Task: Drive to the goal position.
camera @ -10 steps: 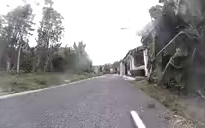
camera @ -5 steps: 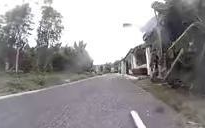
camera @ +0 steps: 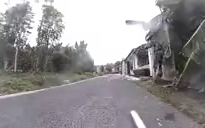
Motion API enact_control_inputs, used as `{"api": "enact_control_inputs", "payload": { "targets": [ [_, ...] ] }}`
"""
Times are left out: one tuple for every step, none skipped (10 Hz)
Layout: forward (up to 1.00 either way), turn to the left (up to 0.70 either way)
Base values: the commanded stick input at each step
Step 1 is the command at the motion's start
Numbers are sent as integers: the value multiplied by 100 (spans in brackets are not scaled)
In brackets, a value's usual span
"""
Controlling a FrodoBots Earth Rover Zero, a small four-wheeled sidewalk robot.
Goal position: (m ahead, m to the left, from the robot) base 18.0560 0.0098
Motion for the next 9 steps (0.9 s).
{"api": "enact_control_inputs", "payload": {
  "targets": [
    [50, -38],
    [50, -43],
    [50, -48],
    [50, -50],
    [50, -50],
    [50, -50],
    [50, -50],
    [50, -50],
    [50, -50]
  ]
}}
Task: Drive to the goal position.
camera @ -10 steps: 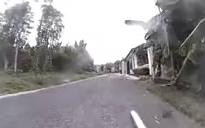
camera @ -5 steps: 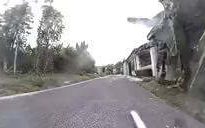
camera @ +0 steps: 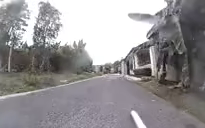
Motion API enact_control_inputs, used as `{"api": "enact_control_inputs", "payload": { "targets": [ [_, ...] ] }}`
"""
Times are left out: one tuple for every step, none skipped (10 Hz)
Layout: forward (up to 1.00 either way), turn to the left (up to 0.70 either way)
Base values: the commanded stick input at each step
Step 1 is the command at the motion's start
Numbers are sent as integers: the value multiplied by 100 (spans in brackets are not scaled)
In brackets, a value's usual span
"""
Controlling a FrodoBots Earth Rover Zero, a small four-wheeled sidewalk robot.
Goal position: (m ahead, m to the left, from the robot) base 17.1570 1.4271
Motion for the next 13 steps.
{"api": "enact_control_inputs", "payload": {
  "targets": [
    [50, -50],
    [50, -50],
    [50, -42],
    [50, -15],
    [50, -7],
    [50, 0],
    [50, 0],
    [50, 0],
    [50, 0],
    [50, 0],
    [50, 0],
    [50, 0],
    [50, 0]
  ]
}}
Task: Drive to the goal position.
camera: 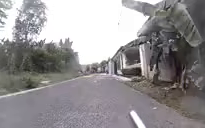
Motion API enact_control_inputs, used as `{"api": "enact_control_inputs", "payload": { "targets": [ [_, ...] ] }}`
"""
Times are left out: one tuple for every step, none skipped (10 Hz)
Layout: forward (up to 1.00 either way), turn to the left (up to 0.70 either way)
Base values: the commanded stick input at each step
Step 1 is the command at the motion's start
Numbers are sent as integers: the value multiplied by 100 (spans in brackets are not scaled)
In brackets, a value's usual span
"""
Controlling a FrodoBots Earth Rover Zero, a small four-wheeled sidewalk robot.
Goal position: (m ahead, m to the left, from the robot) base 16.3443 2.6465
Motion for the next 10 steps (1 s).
{"api": "enact_control_inputs", "payload": {
  "targets": [
    [50, 0],
    [50, 0],
    [50, 0],
    [50, 0],
    [50, 0],
    [50, 0],
    [50, 0],
    [50, 0],
    [50, 0],
    [50, 0]
  ]
}}
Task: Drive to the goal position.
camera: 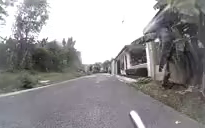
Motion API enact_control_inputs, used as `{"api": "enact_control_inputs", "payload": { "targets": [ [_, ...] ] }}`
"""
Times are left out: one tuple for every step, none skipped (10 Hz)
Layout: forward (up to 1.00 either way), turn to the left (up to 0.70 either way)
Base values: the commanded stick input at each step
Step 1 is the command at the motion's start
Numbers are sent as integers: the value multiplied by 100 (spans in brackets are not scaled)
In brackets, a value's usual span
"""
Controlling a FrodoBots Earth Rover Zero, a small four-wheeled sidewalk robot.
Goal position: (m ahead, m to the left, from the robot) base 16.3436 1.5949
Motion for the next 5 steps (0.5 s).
{"api": "enact_control_inputs", "payload": {
  "targets": [
    [50, 0],
    [50, 0],
    [50, 0],
    [50, 0],
    [50, 0]
  ]
}}
